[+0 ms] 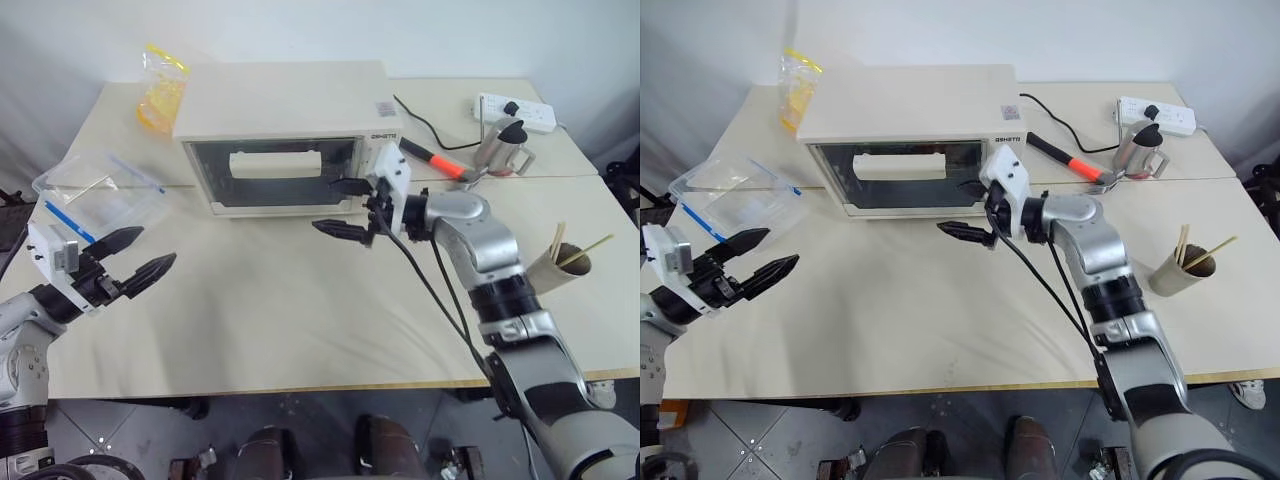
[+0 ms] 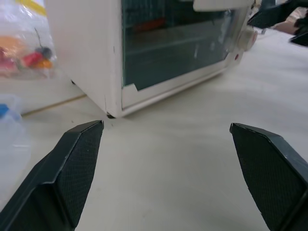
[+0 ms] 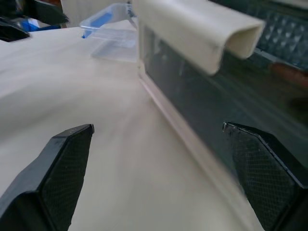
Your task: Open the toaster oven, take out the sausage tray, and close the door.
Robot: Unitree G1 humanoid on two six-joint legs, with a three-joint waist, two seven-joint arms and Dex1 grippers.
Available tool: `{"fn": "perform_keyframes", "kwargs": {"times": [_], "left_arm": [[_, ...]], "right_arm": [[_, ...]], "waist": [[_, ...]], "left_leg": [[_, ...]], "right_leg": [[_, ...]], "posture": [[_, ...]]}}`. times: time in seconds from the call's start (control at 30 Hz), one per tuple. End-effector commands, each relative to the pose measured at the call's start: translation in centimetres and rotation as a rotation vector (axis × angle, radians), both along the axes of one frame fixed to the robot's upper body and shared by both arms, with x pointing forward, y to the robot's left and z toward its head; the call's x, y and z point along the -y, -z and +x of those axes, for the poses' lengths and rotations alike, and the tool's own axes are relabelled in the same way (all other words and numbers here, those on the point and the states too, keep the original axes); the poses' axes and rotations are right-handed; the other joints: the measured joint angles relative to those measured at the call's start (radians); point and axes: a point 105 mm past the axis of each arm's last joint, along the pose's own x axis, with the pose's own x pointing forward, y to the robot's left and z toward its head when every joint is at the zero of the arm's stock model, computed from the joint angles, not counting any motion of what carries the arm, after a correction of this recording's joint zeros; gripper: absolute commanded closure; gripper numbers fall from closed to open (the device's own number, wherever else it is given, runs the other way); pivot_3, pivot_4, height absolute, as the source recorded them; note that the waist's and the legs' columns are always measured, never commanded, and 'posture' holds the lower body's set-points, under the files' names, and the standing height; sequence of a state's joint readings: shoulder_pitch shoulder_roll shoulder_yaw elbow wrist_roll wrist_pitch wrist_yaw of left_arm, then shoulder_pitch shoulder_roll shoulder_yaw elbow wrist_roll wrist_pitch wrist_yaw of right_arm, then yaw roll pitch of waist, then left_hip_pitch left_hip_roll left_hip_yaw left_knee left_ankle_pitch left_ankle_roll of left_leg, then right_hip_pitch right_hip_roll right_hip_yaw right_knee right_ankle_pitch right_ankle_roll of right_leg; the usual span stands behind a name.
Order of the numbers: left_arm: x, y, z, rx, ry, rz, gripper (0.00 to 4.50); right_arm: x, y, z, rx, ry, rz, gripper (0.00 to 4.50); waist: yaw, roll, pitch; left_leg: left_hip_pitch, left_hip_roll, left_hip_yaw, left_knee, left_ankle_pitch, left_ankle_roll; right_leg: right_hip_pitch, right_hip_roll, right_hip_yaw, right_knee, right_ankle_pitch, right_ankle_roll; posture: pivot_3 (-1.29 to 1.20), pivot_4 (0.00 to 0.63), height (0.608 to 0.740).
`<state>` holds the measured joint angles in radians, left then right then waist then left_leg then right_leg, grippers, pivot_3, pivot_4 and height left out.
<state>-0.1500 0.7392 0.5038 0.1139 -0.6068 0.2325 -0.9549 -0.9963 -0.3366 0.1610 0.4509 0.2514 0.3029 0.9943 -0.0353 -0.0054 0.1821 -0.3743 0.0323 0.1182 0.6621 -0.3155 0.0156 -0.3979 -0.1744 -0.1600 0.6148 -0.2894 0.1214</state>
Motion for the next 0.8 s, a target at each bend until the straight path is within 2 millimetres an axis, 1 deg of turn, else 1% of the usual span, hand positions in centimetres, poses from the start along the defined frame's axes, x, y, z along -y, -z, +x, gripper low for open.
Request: {"fn": "perform_keyframes", "kwargs": {"times": [0.03,0.1,0.2,0.33,0.37,0.47,0.57,0.6,0.67,0.8], "left_arm": [[-0.1,-1.7,-0.6,0.075,-0.004,-0.014,0.03],[-0.4,-2.1,-0.7,0.093,-0.017,-0.024,0.03],[-0.7,-2.6,-0.9,0.109,-0.028,-0.036,0.03],[-1.1,-3.1,-1.3,0.107,-0.03,-0.035,0.03],[-1.3,-3.2,-1.3,0.105,-0.038,-0.032,0.03],[-2.1,-4.1,-1.4,0.112,-0.058,-0.017,0.03],[-2.5,-5.2,-1.2,0.134,-0.042,-0.033,0.03],[-2.7,-5.5,-1.1,0.135,-0.041,-0.036,0.4],[-2.9,-5.8,-0.7,0.132,-0.027,-0.026,0.84],[-2.6,-6.6,0.6,0.143,0.028,-0.012,2.08]], "right_arm": [[-1.4,-2.5,0.3,0.101,-0.044,0.039,0.0],[-2.1,-3.5,-0.1,0.129,-0.09,0.063,0.0],[-2.8,-4.3,-1.1,0.147,-0.169,0.082,0.0],[-3.5,-4.3,-2.6,0.144,-0.257,0.06,0.0],[-3.5,-4.0,-2.9,0.137,-0.275,0.048,0.0],[-3.4,-1.9,-4.6,0.1,-0.357,-0.027,0.0],[-3.3,-0.5,-5.2,0.091,-0.366,-0.052,0.0],[-3.3,-0.2,-5.2,0.09,-0.359,-0.053,0.0],[-3.3,0.2,-5.3,0.086,-0.353,-0.058,0.0],[-3.4,0.5,-5.4,0.084,-0.343,-0.056,0.0]], "waist": [[-0.003,0.0,0.0],[-0.004,0.0,0.0],[-0.009,0.0,0.0],[-0.022,0.0,0.0],[-0.024,0.0,0.0],[-0.024,0.0,0.0],[-0.023,0.0,0.0],[-0.023,-0.001,0.0],[-0.026,-0.001,0.0],[-0.026,-0.001,0.0]], "left_leg": [[0.0,0.0,0.0,0.0,0.0,0.0],[0.0,0.0,0.0,0.0,0.0,0.0],[0.0,0.001,-0.001,0.0,-0.001,-0.001],[0.0,0.001,-0.001,0.0,-0.001,-0.001],[0.0,0.001,0.0,0.0,-0.001,-0.001],[-0.001,0.001,0.0,0.0,-0.002,-0.003],[-0.001,0.001,0.001,0.0,-0.003,-0.005],[-0.001,0.001,0.001,0.0,-0.004,-0.005],[-0.001,0.001,0.004,0.0,-0.004,-0.004],[-0.001,0.001,0.006,0.0,-0.004,-0.004]], "right_leg": [[0.0,0.0,0.0,0.001,0.0,0.0],[0.0,0.0,0.0,0.001,0.0,0.0],[-0.001,0.001,0.0,0.002,0.0,0.0],[-0.001,0.001,0.0,0.002,0.0,0.0],[-0.001,0.001,0.0,0.002,0.0,0.0],[-0.003,0.004,0.001,0.003,0.0,0.0],[-0.006,0.005,0.001,0.005,0.0,0.0],[-0.007,0.005,0.002,0.005,0.0,0.0],[-0.008,0.005,0.002,0.005,0.0,0.0],[-0.009,0.005,0.003,0.006,0.0,0.0]], "posture": [[0.0,0.15,0.74],[0.0,0.15,0.74],[0.0,0.15,0.74],[0.0,0.15,0.74],[0.0,0.15,0.74],[0.0,0.15,0.74],[0.0,0.15,0.74],[0.0,0.15,0.74],[0.0,0.15,0.74],[0.0,0.15,0.74]]}}
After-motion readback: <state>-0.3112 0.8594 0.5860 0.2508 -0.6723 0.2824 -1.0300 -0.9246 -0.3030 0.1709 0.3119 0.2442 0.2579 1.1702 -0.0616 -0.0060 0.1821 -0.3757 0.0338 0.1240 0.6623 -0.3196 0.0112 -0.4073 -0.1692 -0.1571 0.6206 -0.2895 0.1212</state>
